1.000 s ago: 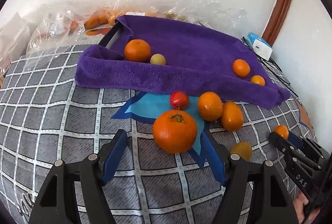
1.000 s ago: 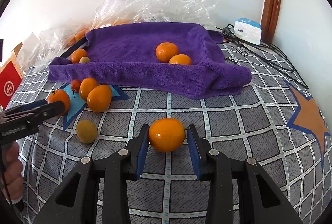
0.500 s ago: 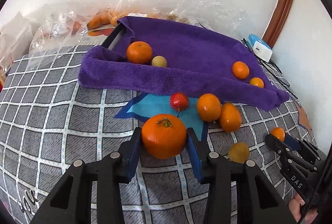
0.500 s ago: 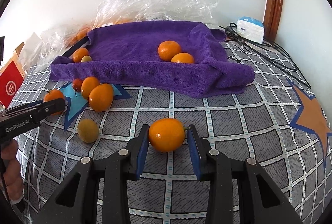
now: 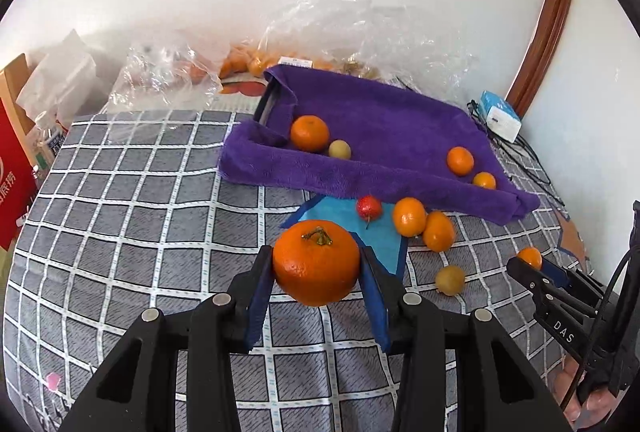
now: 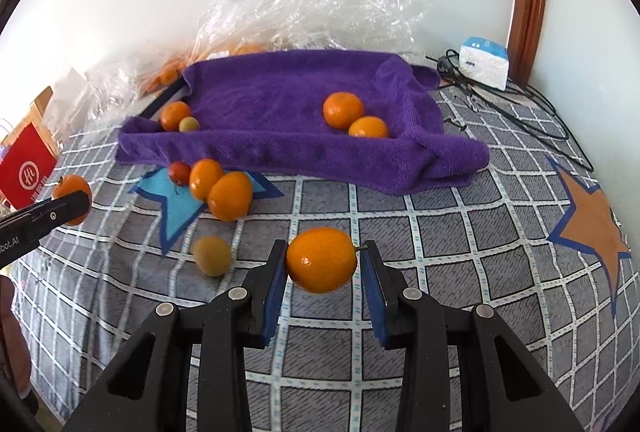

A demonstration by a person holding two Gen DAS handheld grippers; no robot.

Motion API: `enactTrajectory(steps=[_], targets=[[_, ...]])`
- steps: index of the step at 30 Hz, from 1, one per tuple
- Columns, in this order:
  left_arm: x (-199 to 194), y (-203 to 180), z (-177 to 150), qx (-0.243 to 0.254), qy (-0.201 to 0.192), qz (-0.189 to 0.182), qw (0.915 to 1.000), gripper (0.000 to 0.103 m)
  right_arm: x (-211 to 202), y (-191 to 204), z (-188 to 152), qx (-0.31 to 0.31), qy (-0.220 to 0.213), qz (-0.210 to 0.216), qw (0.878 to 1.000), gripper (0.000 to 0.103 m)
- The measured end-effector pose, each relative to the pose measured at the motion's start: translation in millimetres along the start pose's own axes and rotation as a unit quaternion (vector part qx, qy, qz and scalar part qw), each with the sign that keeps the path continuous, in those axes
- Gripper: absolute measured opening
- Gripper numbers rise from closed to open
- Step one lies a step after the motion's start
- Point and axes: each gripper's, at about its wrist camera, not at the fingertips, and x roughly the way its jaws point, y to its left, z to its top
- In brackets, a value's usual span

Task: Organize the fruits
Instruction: 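Lift both held oranges and carry them over the purple towel tray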

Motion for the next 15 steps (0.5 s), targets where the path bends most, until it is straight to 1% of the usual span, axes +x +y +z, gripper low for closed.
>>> enactTrajectory(steps=[5,9,15], targets=[[-18.5,3.9,10.8,-0.004,-0.014,0.000,0.9999,0.040,-21.0,4.0,10.3,0.003,-0.016,-0.007,1.000,0.036],[-28.3,4.1,23.7,-0.008,-0.023,0.005,0.9997,0.040,-31.7,4.7,26.3,0.007,-0.025,-0.008,1.000,0.036],[-26.9,3.3,50.3,-0.020,-0.029,0.005,0.9994,0.040,-34.6,3.7,55.9,0.006,-0.038,-0.011,0.999,0.036]])
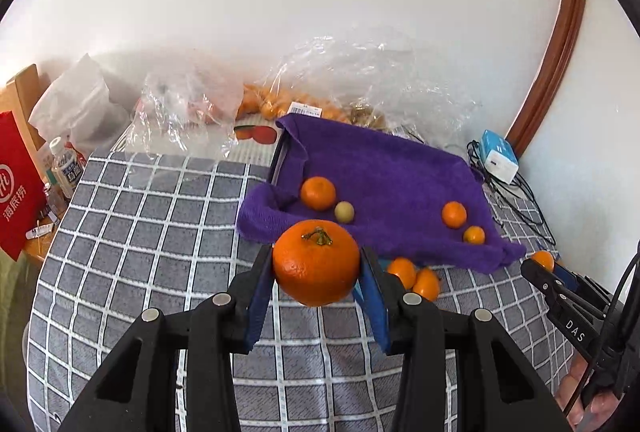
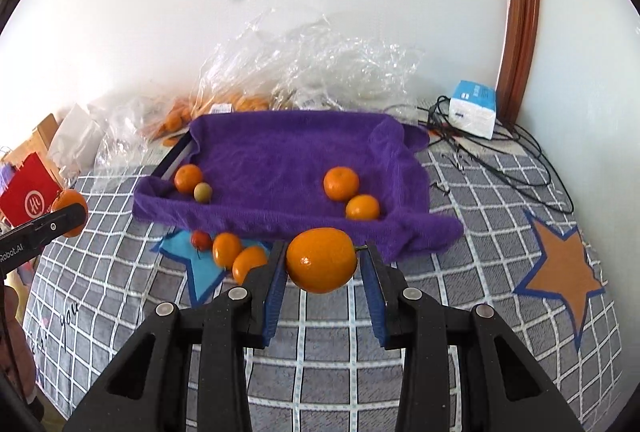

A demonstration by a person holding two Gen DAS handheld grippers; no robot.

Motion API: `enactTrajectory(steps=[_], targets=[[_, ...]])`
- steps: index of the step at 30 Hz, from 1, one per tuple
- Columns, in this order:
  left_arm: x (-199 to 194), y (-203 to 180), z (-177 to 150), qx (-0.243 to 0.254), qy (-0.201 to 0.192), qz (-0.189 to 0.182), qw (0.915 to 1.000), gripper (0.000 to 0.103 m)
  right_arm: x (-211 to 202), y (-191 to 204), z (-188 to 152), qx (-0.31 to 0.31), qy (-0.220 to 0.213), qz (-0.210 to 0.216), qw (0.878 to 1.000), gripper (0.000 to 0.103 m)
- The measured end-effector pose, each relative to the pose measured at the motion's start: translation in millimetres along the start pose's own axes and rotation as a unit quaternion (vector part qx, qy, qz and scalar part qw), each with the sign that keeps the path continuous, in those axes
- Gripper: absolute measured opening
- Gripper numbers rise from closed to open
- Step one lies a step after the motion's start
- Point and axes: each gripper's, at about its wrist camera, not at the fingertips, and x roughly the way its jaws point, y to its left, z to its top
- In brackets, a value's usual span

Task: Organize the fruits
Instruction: 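Lift both held oranges and carry them over the purple towel tray, then lower both oranges onto the towel and open both tools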

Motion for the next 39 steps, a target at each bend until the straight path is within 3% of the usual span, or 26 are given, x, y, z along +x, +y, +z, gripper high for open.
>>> enactTrajectory(steps=[8,19,30,39], targets=[[28.4,-10.5,41.4,0.005,-0.002,0.011,0.9999,0.040,27.3,-6.6,43.1,-0.004,-0.005,-0.002,1.000,0.037],[92.9,-3.0,81.9,0.003,0.036,0.020,0.9991,0.040,77.7,-22.4,82.5,-0.020,-0.001,-0.014,1.000,0.037],[169.4,-1.8,103.0,-0.018,0.067,0.014,0.9975,0.040,165.5,-32.9,102.9,0.001,0.049,-0.005,0.999,0.037],[214.8,-24.8,95.5,0.021,0.114,0.027,0.9929,0.040,206.6,-45.0,94.2,0.010,0.100,-0.015,0.995,0.037]])
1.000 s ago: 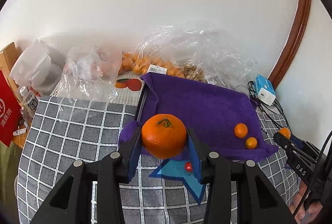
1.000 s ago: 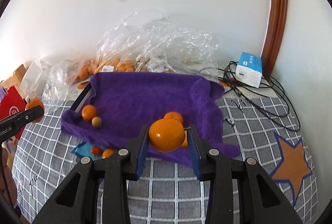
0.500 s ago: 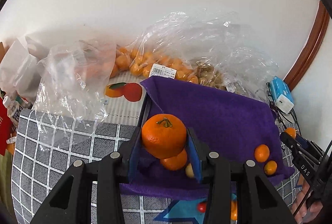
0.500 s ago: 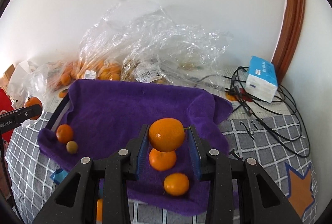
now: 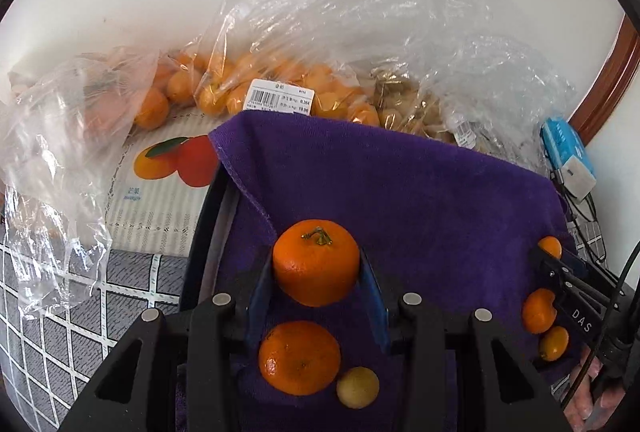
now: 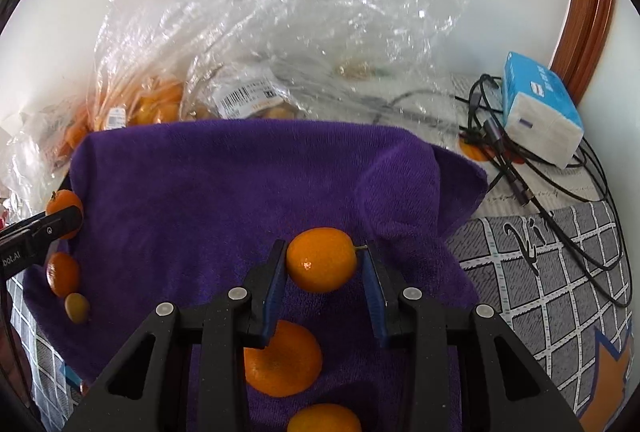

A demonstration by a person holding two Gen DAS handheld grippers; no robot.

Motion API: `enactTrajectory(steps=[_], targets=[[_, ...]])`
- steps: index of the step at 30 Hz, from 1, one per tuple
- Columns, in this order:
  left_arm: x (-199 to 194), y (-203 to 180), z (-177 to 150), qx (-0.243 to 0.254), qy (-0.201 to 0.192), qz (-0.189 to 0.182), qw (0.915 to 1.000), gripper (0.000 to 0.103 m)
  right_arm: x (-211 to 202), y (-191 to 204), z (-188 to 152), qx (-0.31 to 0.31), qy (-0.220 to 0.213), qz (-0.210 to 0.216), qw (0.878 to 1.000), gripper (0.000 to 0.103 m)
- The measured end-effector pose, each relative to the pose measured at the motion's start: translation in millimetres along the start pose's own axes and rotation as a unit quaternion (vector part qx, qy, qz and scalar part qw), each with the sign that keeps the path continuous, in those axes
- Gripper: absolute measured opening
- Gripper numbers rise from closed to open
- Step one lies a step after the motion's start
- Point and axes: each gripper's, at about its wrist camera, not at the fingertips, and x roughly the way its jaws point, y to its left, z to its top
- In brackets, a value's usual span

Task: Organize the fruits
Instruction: 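Lower both oranges onto the towel and open both tools, then grasp a yellow-green fruit with the right tool while the left tool approaches the red tomato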

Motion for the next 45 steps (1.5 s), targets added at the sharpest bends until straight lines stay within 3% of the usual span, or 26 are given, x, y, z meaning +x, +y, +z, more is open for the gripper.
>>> enactTrajectory(steps=[13,15,19,25,28,33,37,42,45], targets=[[5.4,-10.8,-10.0,0.021,0.011,0.010,0.9997,0.042,4.7,-0.9,-3.4,-0.001,0.012,0.005,1.000,0.039],[-3.8,-11.4,-10.8,0.020,0.013,0.007,0.9997,0.048,-1.6,-0.7,-3.2,0.001,0.009,0.005,1.000,0.047],[-41.7,-7.4,-14.1,0.016,-0.023,0.003,0.9996,0.058,-31.9,3.6,-7.5,-0.002,-0.013,-0.005,1.000,0.061],[-94.0,6.5,-25.1,-0.005,-0.061,0.011,0.9980,0.060,-90.5,19.9,-32.1,-0.012,-0.059,-0.023,0.998,0.065],[-121.0,17.5,-44.6,-0.024,-0.084,0.015,0.9960,0.060,-110.4,27.7,-51.9,-0.007,-0.069,-0.020,0.997,0.065],[-138.4,32.2,-75.0,-0.027,-0.085,0.030,0.9956,0.060,-127.5,43.2,-86.7,-0.026,-0.077,-0.031,0.996,0.065],[-143.8,43.3,-107.7,-0.028,-0.087,0.034,0.9952,0.060,-128.5,52.6,-115.5,-0.028,-0.053,0.004,0.998,0.065],[-133.5,62.6,-144.2,-0.046,-0.059,0.026,0.9969,0.060,-120.5,71.8,-146.6,-0.047,-0.032,0.023,0.998,0.050],[-126.6,70.9,-161.5,-0.053,-0.051,0.024,0.9970,0.060,-118.0,82.8,-165.6,-0.055,-0.032,0.053,0.997,0.049]])
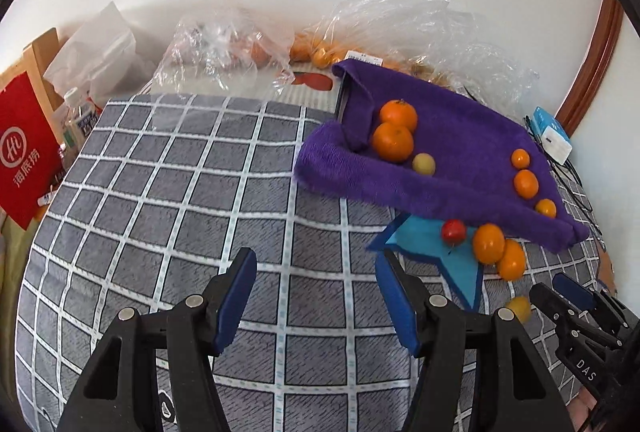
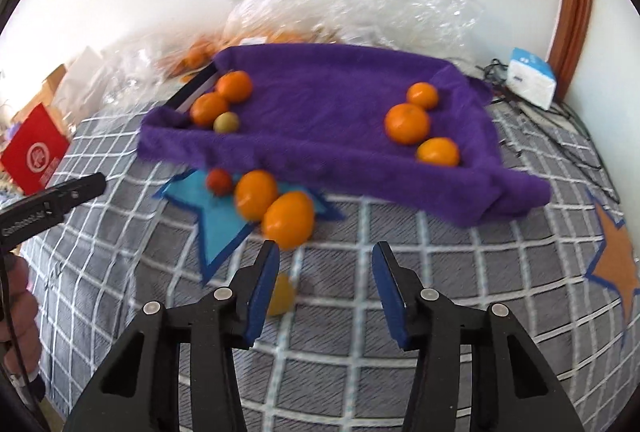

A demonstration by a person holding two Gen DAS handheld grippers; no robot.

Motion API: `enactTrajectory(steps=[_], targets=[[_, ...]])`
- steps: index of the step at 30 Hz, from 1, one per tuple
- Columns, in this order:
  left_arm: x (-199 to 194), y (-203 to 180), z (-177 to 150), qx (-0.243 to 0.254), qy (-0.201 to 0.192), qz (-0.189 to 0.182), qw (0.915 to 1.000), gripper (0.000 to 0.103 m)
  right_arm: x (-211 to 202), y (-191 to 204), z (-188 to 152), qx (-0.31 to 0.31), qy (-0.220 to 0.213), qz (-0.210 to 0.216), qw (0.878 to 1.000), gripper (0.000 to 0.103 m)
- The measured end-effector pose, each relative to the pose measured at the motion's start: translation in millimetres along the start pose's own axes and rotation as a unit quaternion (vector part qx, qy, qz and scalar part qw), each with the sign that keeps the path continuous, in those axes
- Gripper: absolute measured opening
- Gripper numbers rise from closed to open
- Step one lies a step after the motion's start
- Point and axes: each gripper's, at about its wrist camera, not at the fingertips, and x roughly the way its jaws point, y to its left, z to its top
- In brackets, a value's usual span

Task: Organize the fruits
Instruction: 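Grasp a yellow-green fruit with the right tool while the left tool approaches the red tomato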

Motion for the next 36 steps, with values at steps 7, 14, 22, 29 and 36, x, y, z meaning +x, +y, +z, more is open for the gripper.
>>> enactTrajectory(steps=[7,14,22,29,36], targets=[[5.6,17.7,-23.2,-0.020,0.017,0.001,0.9997,0.060,19.9,20.6,-18.8,-0.011,0.025,0.014,1.000,0.028],[2.9,16.8,-29.2,-0.031,0.002,-0.004,0.9995,0.060,-1.6,-2.1,-25.0,0.010,-0.022,0.000,1.000,0.028],[7.4,8.2,-44.9,-0.008,-0.009,0.005,0.9999,0.059,6.2,-52.5,-26.1,0.049,-0.007,-0.029,0.998,0.028],[9.0,-0.5,-43.7,0.002,0.004,0.037,0.9993,0.059,12.0,-62.8,-24.8,0.026,-0.013,-0.069,0.997,0.028],[10.4,-38.7,-23.8,0.033,-0.005,0.007,0.9994,0.058,8.1,-73.2,-22.2,0.020,-0.031,-0.069,0.997,0.028]])
